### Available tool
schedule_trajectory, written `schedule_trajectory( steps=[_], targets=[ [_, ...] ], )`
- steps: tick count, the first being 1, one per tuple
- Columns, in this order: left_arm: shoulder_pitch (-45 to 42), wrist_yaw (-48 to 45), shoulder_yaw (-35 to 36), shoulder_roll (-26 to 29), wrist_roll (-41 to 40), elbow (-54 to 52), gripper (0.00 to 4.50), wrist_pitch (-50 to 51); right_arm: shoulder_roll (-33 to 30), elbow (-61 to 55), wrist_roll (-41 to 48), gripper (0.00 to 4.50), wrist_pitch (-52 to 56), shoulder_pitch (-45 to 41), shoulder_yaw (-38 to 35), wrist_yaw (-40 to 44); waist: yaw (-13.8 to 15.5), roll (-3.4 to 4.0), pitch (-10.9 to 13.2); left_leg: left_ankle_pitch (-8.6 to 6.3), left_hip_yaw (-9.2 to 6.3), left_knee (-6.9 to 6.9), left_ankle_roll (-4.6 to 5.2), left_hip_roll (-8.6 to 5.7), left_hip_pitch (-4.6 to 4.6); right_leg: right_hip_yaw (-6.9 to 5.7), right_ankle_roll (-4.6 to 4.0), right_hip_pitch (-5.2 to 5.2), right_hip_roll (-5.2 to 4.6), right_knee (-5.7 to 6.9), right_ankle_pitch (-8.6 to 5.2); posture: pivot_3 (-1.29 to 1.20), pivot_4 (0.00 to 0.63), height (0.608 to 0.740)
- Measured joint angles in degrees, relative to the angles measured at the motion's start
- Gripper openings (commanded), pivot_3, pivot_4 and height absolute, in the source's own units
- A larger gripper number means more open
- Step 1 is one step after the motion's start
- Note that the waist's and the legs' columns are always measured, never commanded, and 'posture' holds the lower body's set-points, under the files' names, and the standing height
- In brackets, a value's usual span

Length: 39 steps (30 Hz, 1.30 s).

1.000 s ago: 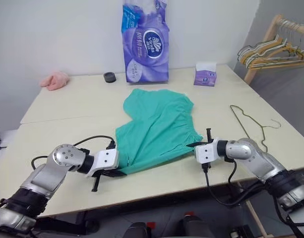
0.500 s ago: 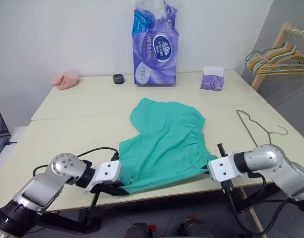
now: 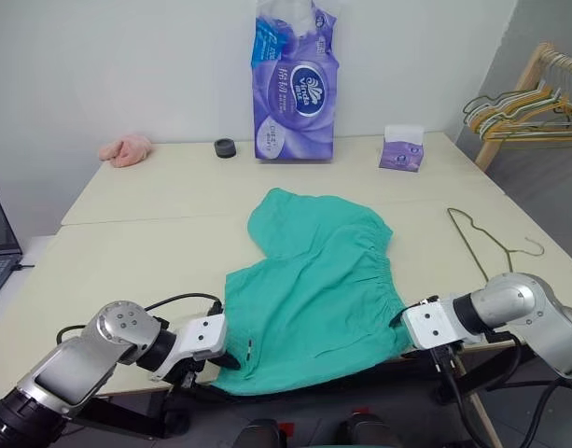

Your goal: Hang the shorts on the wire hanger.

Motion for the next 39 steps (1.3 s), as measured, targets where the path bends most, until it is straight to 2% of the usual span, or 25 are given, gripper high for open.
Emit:
schedule_trajectory(
  steps=[2, 7, 10, 13, 17, 22, 27, 33, 38, 39],
  targets=[
    [-0.8, 1.2, 1.4, -2.1, -1.8, -0.6, 4.07, 1.5, 0.0, -0.1, 4.2, 4.25, 3.6, -0.4, -5.1, -0.4, 0.1, -0.02, 0.0, 0.0, -0.03, 0.02, 0.0, 0.0, -0.02, -0.02, 0.02, 0.0, -0.02, 0.0, 0.01, 0.03, 0.014, 0.74],
    [-8.7, 7.0, 6.7, -10.7, -8.0, -1.0, 4.07, 6.1, 2.9, 3.6, 11.6, 4.25, 15.4, -1.2, -19.1, -7.2, 0.4, -0.12, 0.0, 0.0, -0.18, 0.21, 0.0, -0.01, -0.2, -0.14, 0.04, 0.01, -0.04, -0.06, 0.12, 0.01, 0.019, 0.74],
    [-13.8, 13.8, 7.2, -17.1, -6.5, -1.0, 4.07, 5.8, 6.9, 8.7, 10.8, 4.25, 21.2, -0.6, -25.7, -17.2, 0.4, -0.15, 0.0, -0.01, -0.16, 0.22, -0.01, -0.06, -0.23, -0.08, -0.16, 0.02, -0.08, -0.08, 0.27, 0.0, 0.021, 0.74],
    [-16.4, 18.0, 5.9, -21.0, -4.5, -1.0, 4.07, 4.9, 10.3, 14.8, 8.1, 4.25, 25.8, 0.0, -28.5, -26.7, 0.1, -0.14, 0.0, -0.01, -0.08, 0.22, -0.02, -0.08, -0.24, 0.02, -0.15, -0.02, -0.08, -0.08, 0.29, -0.02, 0.019, 0.74],
    [-19.1, 19.2, 3.6, -23.8, -3.2, -1.0, 4.07, 4.4, 14.7, 24.4, 7.1, 4.25, 30.3, 0.0, -33.4, -36.4, -0.3, -0.03, -0.1, 0.0, 0.05, 0.18, -0.02, -0.07, -0.21, 0.14, -0.19, -0.03, -0.05, -0.08, 0.28, -0.03, 0.016, 0.74],
    [-20.1, 19.1, 0.4, -26.1, -1.7, -0.9, 4.07, 3.2, 17.5, 38.4, 5.6, 4.25, 29.5, -4.1, -34.8, -44.1, -1.4, 0.16, -0.2, 0.0, 0.19, 0.17, -0.01, -0.09, -0.2, 0.26, -0.19, -0.04, -0.02, -0.08, 0.28, -0.03, 0.012, 0.74],
    [-20.7, 18.8, -1.0, -26.9, -0.4, 0.0, 4.07, 1.2, 18.3, 54.9, 4.5, 4.25, 24.0, -13.4, -34.6, -47.5, -2.2, 0.28, -0.3, -0.02, 0.29, 0.14, 0.03, -0.06, -0.17, 0.37, -0.19, -0.03, 0.06, -0.09, 0.28, -0.03, 0.009, 0.74],
    [-21.1, 18.8, -1.0, -27.0, -0.1, 0.6, 4.07, 1.1, 18.5, 71.3, 3.2, 4.25, 18.7, -21.7, -31.8, -47.4, -2.9, 0.3, -0.3, -0.04, 0.31, 0.16, 0.08, -0.08, -0.18, 0.4, -0.18, -0.02, 0.06, -0.1, 0.28, -0.02, 0.014, 0.74],
    [-21.2, 18.9, -1.0, -27.1, 0.0, 0.5, 4.07, 1.4, 18.5, 80.4, 1.5, 4.25, 15.1, -25.5, -29.3, -46.5, -3.1, 0.3, -0.3, -0.05, 0.31, 0.16, 0.09, -0.08, -0.18, 0.42, -0.18, -0.02, 0.05, -0.12, 0.29, -0.01, 0.016, 0.74],
    [-21.2, 19.0, -1.0, -27.2, -0.1, 0.4, 4.1, 1.5, 18.5, 82.4, 1.3, 4.09, 14.8, -26.7, -28.7, -46.4, -3.1, 0.3, -0.3, -0.05, 0.32, 0.16, 0.09, -0.08, -0.17, 0.42, -0.17, 0.0, 0.06, -0.12, 0.29, -0.01, 0.016, 0.74]
  ],
)
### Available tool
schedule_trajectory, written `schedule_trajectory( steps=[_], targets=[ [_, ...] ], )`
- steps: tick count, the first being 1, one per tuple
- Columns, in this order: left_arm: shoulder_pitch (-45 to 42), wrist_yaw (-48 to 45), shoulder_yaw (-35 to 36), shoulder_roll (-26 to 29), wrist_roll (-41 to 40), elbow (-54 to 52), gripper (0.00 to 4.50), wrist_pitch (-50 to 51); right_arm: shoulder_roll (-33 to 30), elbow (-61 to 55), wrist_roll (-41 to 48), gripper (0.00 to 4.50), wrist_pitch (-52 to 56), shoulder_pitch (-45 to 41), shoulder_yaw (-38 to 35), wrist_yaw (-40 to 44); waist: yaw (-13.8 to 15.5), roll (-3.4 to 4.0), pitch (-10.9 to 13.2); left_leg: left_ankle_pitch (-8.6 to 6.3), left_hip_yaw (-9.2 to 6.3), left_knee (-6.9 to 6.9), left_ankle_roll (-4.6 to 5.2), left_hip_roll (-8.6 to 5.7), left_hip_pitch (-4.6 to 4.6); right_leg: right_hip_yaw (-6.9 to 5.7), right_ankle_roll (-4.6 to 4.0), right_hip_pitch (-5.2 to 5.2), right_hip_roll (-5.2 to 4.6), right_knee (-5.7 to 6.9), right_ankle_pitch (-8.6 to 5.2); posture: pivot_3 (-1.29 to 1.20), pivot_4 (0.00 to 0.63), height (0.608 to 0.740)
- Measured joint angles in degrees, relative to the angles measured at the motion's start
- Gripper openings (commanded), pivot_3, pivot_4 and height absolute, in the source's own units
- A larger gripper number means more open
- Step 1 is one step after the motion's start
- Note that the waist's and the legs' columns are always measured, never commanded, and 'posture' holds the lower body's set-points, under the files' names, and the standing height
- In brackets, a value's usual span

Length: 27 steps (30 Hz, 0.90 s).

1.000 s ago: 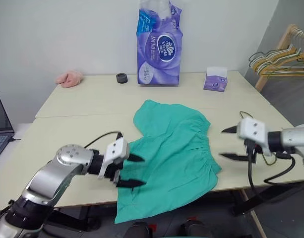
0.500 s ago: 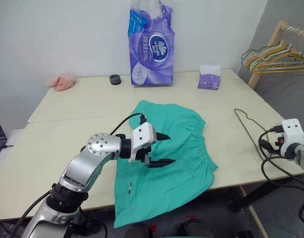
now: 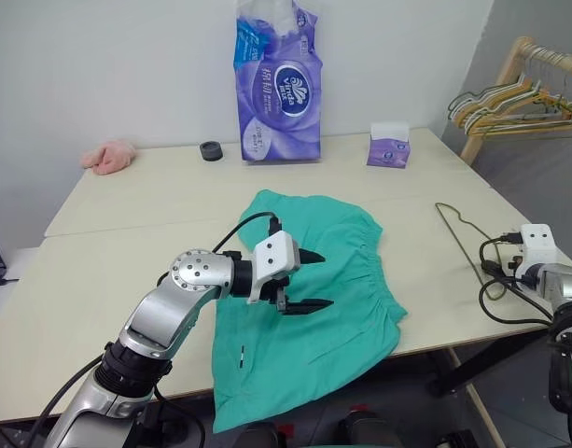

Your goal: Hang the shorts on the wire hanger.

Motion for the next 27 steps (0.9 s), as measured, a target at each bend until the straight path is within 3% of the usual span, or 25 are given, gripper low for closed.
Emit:
schedule_trajectory(
  steps=[5, 10, 13, 19, 23, 25, 27],
  targets=[
    [0.0, 0.1, 0.0, -0.1, 0.0, -0.8, 4.12, 0.9, -0.2, 4.9, -0.8, 2.72, -1.4, -2.8, 1.8, 2.5, 0.0, -0.06, 0.0, -0.01, -0.03, 0.02, 0.01, 0.0, 0.01, -0.02, 0.01, 0.05, 0.0, -0.02, 0.0, 0.0, 0.018, 0.74],
    [0.0, 0.2, 0.0, -0.6, -0.4, -1.3, 4.12, 1.1, -0.2, 7.0, -2.6, 0.9, -2.9, -3.1, 4.0, 2.8, 0.6, -0.27, -0.2, -0.04, -0.08, 0.11, 0.07, -0.03, 0.02, -0.05, 0.06, 0.13, -0.01, -0.06, 0.03, 0.01, 0.018, 0.74],
    [0.1, 0.3, 0.0, -1.1, -0.7, -1.3, 4.12, 1.6, -0.2, 7.9, -3.2, 0.05, -3.8, -3.0, 4.5, 0.6, 0.9, -0.4, -0.3, -0.05, -0.11, 0.13, 0.08, -0.03, 0.04, -0.08, 0.07, 0.19, -0.02, -0.11, 0.04, 0.01, 0.018, 0.74],
    [0.2, 3.2, 1.0, -2.5, -0.6, -1.2, 4.12, 1.7, 0.2, 9.1, -4.1, 0.05, -5.1, -2.7, 4.5, -3.1, 1.7, -0.42, -0.3, -0.19, -0.21, -0.04, 0.31, -0.05, 0.9, -0.18, -0.06, 1.31, -0.02, -0.76, -0.05, 0.01, 0.016, 0.74],
    [-0.5, 6.9, 3.3, -4.3, 0.1, 3.0, 4.12, 0.5, 0.6, 9.3, -4.1, 0.05, -6.2, -2.8, 4.5, -3.6, 1.5, -0.42, -0.3, -0.22, -0.17, -0.01, 0.36, -0.09, 0.92, -0.12, -0.03, 1.34, -0.05, -0.77, -0.03, 0.0, 0.017, 0.74],
    [-1.4, 7.9, 4.8, -4.5, 0.2, 5.4, 4.48, 0.5, 0.7, 9.0, -4.2, 0.0, -6.6, -2.9, 4.6, -3.3, 1.3, -0.4, -0.3, -0.22, -0.16, -0.04, 0.36, -0.09, 0.92, -0.1, -0.01, 1.3, -0.05, -0.77, -0.02, -0.01, 0.016, 0.74],
    [-2.4, 8.8, 6.2, -4.5, 0.3, 7.7, 4.49, 0.5, 0.7, 8.1, -4.5, 0.0, -7.3, -3.0, 5.1, -2.8, 1.1, -0.31, -0.3, -0.21, -0.11, -0.08, 0.35, -0.09, 0.87, -0.05, 0.26, 1.19, -0.05, -0.76, 0.14, -0.01, 0.016, 0.74]
  ],
)
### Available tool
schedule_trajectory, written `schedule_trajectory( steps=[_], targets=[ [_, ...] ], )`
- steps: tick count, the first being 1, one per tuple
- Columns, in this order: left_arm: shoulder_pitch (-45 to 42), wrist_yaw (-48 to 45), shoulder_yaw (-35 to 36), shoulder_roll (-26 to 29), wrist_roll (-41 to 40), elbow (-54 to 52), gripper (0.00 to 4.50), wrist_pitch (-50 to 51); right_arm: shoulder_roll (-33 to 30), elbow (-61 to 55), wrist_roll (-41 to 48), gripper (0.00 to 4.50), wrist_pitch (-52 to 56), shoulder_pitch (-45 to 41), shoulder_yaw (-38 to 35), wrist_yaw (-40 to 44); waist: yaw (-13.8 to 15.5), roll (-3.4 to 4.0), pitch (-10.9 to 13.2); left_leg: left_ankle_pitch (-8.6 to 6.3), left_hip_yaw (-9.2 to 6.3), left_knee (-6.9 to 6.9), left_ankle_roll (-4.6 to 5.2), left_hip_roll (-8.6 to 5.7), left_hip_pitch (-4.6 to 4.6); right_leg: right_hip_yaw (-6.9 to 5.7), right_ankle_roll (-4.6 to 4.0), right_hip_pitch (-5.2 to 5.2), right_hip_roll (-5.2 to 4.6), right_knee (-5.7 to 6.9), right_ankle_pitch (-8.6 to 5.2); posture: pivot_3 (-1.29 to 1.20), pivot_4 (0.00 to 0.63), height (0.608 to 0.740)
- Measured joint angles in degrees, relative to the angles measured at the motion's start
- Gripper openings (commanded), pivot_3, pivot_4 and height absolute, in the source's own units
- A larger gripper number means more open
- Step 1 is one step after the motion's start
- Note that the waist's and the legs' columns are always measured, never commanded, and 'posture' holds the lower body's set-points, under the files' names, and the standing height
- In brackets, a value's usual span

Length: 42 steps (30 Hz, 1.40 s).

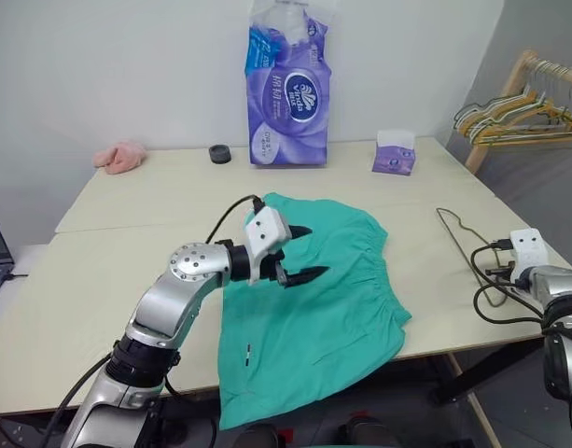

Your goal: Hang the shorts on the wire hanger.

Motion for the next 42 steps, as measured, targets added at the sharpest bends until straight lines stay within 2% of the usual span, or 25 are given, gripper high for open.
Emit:
schedule_trajectory(
  steps=[4, 11, 16, 20, 26, 29, 35, 39, 42],
  targets=[
    [-1.9, 0.1, 1.8, 0.0, -0.1, 3.1, 4.49, 0.1, 0.0, -5.5, -0.9, 0.0, -1.1, 0.2, 1.8, 2.5, -0.8, 0.26, 0.0, 0.0, 0.07, -0.15, -0.01, 0.0, -0.08, 0.07, 0.0, -0.18, -0.03, 0.02, 0.0, -0.02, 0.008, 0.74],
    [-9.4, -0.1, 7.3, 1.8, -0.8, 15.4, 4.49, -0.6, -1.8, -41.6, -0.9, 0.0, 1.7, 10.5, 5.3, 10.8, -1.4, 0.41, 0.0, -0.04, -0.04, -0.22, -0.1, 0.1, -0.12, -0.01, 0.03, -0.32, 0.01, 0.09, -0.02, -0.03, 0.004, 0.74],
    [-12.2, -1.2, 10.6, 3.4, -1.2, 22.4, 4.49, -0.6, -2.2, -53.9, -0.9, 0.0, 4.5, 12.8, 5.8, 11.9, -1.1, 0.39, 0.0, -0.06, -0.06, -0.2, -0.13, 0.03, -0.14, -0.02, 0.06, -0.32, -0.07, 0.05, -0.02, -0.04, 0.004, 0.74],
    [-14.4, -2.3, 12.3, 4.4, -1.3, 27.1, 4.49, -0.8, -2.6, -57.8, -1.8, 0.0, 4.9, 13.0, 5.9, 12.2, -1.1, 0.39, 0.0, -0.07, -0.1, -0.21, -0.15, 0.03, -0.16, -0.07, 0.05, -0.34, -0.07, 0.04, -0.02, -0.04, 0.001, 0.74],
    [-14.2, -2.6, 12.6, 3.2, -1.2, 26.9, 4.49, -0.9, -3.5, -58.3, -2.4, 0.0, 5.2, 14.8, 5.8, 12.1, -0.9, 0.39, 0.0, -0.1, -0.11, -0.21, -0.19, 0.03, -0.18, -0.05, 0.06, -0.35, -0.1, 0.01, -0.02, -0.04, 0.0, 0.74],
    [-11.0, -5.1, 12.0, 3.3, -3.4, 21.3, 4.49, 2.1, -4.0, -58.1, -2.3, 0.0, 7.3, 19.1, 5.3, 12.0, -1.0, 0.39, 0.0, -0.13, -0.1, -0.23, -0.23, 0.04, -0.19, -0.03, 0.06, -0.35, -0.1, 0.02, -0.05, -0.04, 0.0, 0.74],
    [-1.6, -14.1, 5.6, 6.2, -10.9, 5.2, 4.49, 12.1, -2.5, -59.5, -0.5, 0.0, 13.3, 25.7, 3.0, 11.3, -1.3, 0.43, 0.0, -0.16, -0.09, -0.25, -0.22, 0.05, -0.23, 0.02, 0.07, -0.42, -0.08, 0.05, -0.09, -0.04, 0.01, 0.74],
    [-0.7, -15.1, 4.2, 6.9, -12.2, 0.7, 4.49, 13.4, -1.9, -61.1, 1.7, 0.0, 16.8, 26.9, 2.2, 11.9, -1.2, 0.5, 0.1, -0.14, -0.09, -0.22, -0.2, 0.06, -0.1, -0.01, 0.32, -0.3, -0.04, 0.06, -0.27, -0.04, 0.013, 0.74],
    [-0.7, -15.1, 3.1, 6.8, -12.2, -0.1, 4.5, 13.5, -2.1, -61.1, 2.3, 0.61, 17.7, 27.6, 2.1, 12.5, -1.1, 0.5, 0.1, -0.14, -0.08, -0.2, -0.19, 0.05, -0.08, -0.01, 0.36, -0.26, -0.02, 0.05, -0.29, -0.04, 0.015, 0.74]
  ],
)
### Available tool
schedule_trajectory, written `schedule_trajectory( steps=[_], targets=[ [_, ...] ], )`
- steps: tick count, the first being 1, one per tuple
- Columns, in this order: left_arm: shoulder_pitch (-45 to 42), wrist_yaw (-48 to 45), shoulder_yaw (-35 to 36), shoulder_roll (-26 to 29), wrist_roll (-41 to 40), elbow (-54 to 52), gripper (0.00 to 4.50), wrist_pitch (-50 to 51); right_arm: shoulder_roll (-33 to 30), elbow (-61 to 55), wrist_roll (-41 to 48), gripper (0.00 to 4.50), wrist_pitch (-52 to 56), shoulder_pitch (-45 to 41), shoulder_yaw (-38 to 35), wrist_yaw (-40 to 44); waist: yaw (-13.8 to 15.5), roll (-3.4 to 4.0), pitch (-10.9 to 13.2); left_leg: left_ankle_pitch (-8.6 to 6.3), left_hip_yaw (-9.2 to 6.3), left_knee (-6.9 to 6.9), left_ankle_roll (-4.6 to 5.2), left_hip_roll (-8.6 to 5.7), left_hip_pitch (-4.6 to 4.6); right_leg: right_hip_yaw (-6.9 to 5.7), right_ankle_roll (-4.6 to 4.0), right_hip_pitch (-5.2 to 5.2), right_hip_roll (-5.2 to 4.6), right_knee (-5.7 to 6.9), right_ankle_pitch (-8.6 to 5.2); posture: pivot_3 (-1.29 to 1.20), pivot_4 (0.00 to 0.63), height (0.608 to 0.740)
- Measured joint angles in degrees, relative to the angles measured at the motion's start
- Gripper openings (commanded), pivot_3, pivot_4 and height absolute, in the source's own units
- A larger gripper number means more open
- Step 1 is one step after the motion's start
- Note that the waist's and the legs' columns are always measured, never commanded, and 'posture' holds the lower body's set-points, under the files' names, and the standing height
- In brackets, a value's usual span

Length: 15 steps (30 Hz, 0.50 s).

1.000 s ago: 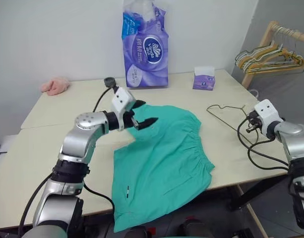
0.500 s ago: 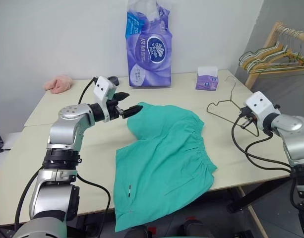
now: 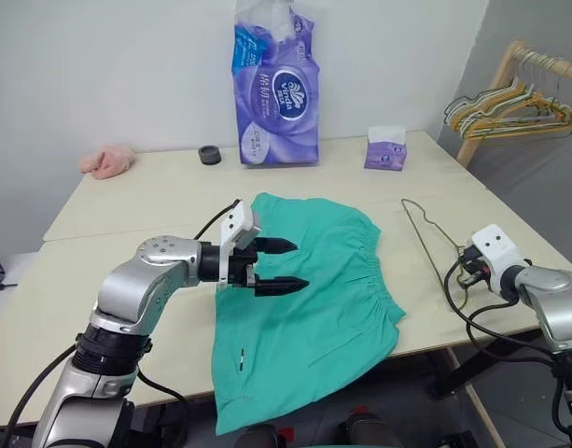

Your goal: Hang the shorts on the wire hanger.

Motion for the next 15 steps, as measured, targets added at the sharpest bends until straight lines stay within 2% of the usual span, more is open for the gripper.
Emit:
schedule_trajectory(
  steps=[6, 11, 15],
  targets=[
    [-0.1, 1.5, -0.7, -1.3, 0.3, 0.0, 4.5, -0.5, 0.0, 2.9, 1.7, 2.68, 2.0, 0.5, -2.7, -0.2, 0.0, -0.01, 0.0, 0.0, 0.02, -0.01, 0.0, 0.0, -0.03, 0.02, -0.18, -0.02, -0.01, -0.03, 0.09, -0.05, 0.017, 0.74],
    [-0.1, 2.2, -2.0, -2.0, 1.2, 0.0, 4.5, -1.3, 1.5, 6.9, 2.7, 4.45, 4.1, -3.5, -2.9, -1.4, -0.3, 0.01, 0.1, 0.0, 0.05, -0.02, 0.0, 0.01, 0.01, 0.06, -0.1, -0.02, 0.03, -0.01, 0.04, -0.05, 0.019, 0.74],
    [-0.1, 2.9, -2.4, -2.7, 2.0, 0.0, 4.5, -2.8, 4.0, 13.8, 3.3, 4.48, 4.4, -9.3, -2.7, -1.5, -0.2, 0.05, 0.1, 0.0, 0.04, -0.03, 0.0, 0.01, 0.0, 0.04, -0.23, -0.03, 0.04, -0.02, 0.1, -0.04, 0.02, 0.74]
  ],
)
